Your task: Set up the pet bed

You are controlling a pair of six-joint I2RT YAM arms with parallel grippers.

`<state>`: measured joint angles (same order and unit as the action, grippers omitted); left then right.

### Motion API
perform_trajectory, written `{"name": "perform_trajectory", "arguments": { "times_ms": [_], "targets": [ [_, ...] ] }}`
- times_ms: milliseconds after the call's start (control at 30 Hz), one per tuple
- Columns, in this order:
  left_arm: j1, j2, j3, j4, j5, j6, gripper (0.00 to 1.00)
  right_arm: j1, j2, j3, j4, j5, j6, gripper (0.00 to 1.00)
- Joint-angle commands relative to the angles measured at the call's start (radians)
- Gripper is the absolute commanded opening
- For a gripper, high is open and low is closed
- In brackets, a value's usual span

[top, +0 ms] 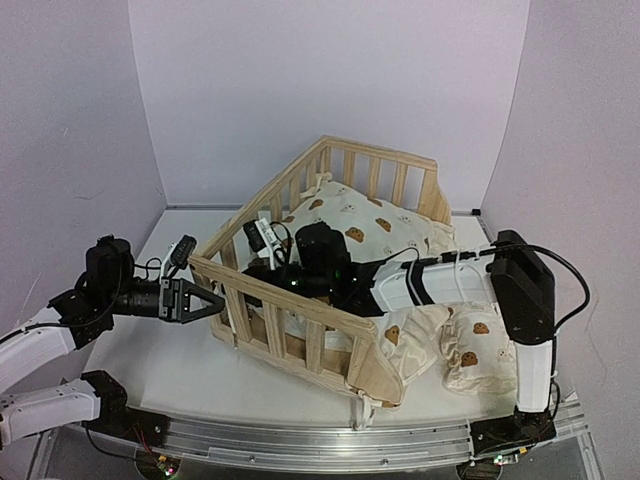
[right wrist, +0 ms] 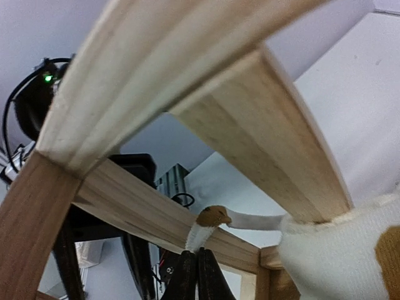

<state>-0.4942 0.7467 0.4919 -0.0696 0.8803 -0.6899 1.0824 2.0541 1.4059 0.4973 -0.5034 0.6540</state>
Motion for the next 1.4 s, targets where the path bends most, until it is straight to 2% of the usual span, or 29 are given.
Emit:
{"name": "perform_trajectory", "arguments": {
  "times_ms": [0, 133, 367, 500, 600, 700, 833, 1000, 1067, 1100, 1200, 1267, 1333, 1367],
  "targets": [
    [0.019, 0.005, 0.084, -0.044, -0.218, 0.106, 0.39, 0.111, -0.091, -0.001, -0.196, 0.09, -0.043, 0.06],
    [0.019, -0.031, 0.084, -0.184, -0.259, 0.114, 0.42, 0.109, -0.09, 0.007, -0.203, 0.103, -0.049, 0.03],
    [0.019, -0.048, -0.041, -0.168, -0.25, -0.011, 0.44, 0.105, -0.092, 0.032, -0.237, 0.076, -0.036, 0.03],
    [0.012, -0.015, -0.088, -0.152, -0.222, -0.015, 0.46, 0.102, -0.095, 0.031, -0.25, 0.096, -0.042, 0.07],
    [-0.033, -0.014, -0.101, -0.13, -0.267, -0.018, 0.47, 0.101, -0.096, 0.036, -0.252, 0.114, -0.044, 0.11],
    [-0.08, -0.043, -0.149, -0.035, -0.314, -0.055, 0.51, 0.099, -0.094, 0.06, -0.308, 0.156, -0.051, 0.24],
    [-0.104, -0.074, -0.218, 0.116, -0.386, -0.096, 0.53, 0.094, -0.12, 0.126, -0.522, 0.261, -0.138, 0.44],
    [-0.104, -0.014, -0.184, 0.114, -0.401, -0.051, 0.5, 0.055, -0.218, 0.138, -0.716, 0.291, -0.229, 0.6],
    [-0.105, -0.013, -0.183, 0.115, -0.423, -0.042, 0.51, 0.042, -0.255, 0.151, -0.781, 0.278, -0.26, 0.67],
    [-0.104, 0.006, -0.177, 0.132, -0.449, -0.024, 0.52, 0.031, -0.288, 0.166, -0.865, 0.282, -0.288, 0.73],
    [-0.104, 0.089, -0.114, 0.139, -0.453, 0.032, 0.51, 0.027, -0.332, 0.16, -0.913, 0.257, -0.317, 0.82],
    [-0.104, 0.148, -0.071, 0.137, -0.427, 0.067, 0.45, 0.02, -0.354, 0.165, -0.936, 0.239, -0.318, 0.85],
    [-0.105, 0.176, -0.048, 0.107, -0.402, 0.091, 0.41, 0.016, -0.383, 0.173, -0.977, 0.289, -0.317, 0.88],
    [-0.104, 0.173, -0.054, 0.1, -0.402, 0.098, 0.42, 0.016, -0.401, 0.178, -1.005, 0.33, -0.324, 0.97]
  ]
}}
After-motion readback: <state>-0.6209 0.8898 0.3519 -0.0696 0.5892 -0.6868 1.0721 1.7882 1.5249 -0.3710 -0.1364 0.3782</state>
